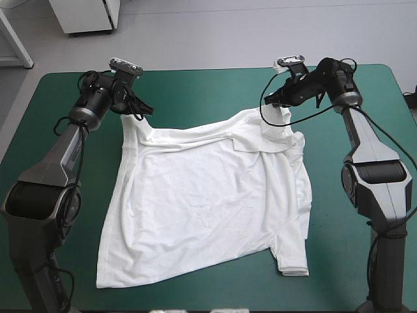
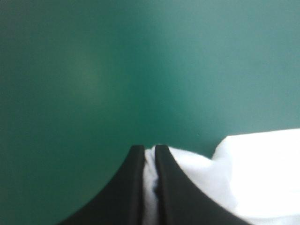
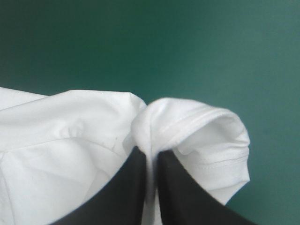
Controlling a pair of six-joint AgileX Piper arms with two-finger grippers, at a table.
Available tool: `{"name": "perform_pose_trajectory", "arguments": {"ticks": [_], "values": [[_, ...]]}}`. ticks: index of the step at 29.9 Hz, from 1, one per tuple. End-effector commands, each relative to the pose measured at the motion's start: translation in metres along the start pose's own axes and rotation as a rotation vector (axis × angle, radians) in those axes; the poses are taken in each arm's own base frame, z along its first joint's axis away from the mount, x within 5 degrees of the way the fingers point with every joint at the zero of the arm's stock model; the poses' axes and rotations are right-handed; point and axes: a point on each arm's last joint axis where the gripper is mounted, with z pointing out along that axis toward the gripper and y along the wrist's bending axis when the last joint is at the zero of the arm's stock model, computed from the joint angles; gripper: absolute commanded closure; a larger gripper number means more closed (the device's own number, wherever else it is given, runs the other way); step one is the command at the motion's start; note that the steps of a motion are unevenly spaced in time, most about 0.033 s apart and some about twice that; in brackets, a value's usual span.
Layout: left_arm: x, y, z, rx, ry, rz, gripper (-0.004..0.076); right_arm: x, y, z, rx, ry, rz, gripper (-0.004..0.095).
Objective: Fold the cloth
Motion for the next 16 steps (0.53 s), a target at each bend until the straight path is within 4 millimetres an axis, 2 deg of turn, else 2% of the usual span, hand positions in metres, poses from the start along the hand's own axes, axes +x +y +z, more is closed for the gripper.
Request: {"name": "perform_pose_trajectory", "arguments": {"ticks": [1, 3, 6, 10, 13, 16], "values": [[-0.017, 0.007, -0.032, -0.012, -0.135, -0.027, 0.0693, -0.016, 0.000, -0.029, -0.009, -0.119, -0.012, 0.0633], [-0.016, 0.008, -0.030, -0.018, -0.131, -0.020, 0.0603, -0.014, -0.005, -0.027, -0.011, -0.116, 0.004, 0.0492], [-0.014, 0.014, -0.027, -0.021, -0.123, -0.030, 0.0443, -0.013, -0.014, -0.031, -0.007, -0.123, 0.024, 0.0355], [-0.009, 0.027, -0.033, -0.032, -0.049, -0.052, 0.0305, -0.013, -0.022, -0.057, -0.054, -0.137, 0.042, 0.0327], [-0.011, 0.039, -0.063, -0.046, -0.068, -0.065, 0.0293, -0.008, -0.029, -0.091, -0.103, -0.121, 0.078, 0.0327], [-0.011, 0.044, -0.106, -0.053, -0.118, -0.042, 0.0293, -0.006, -0.031, -0.128, -0.111, -0.145, 0.145, 0.0327]]}}
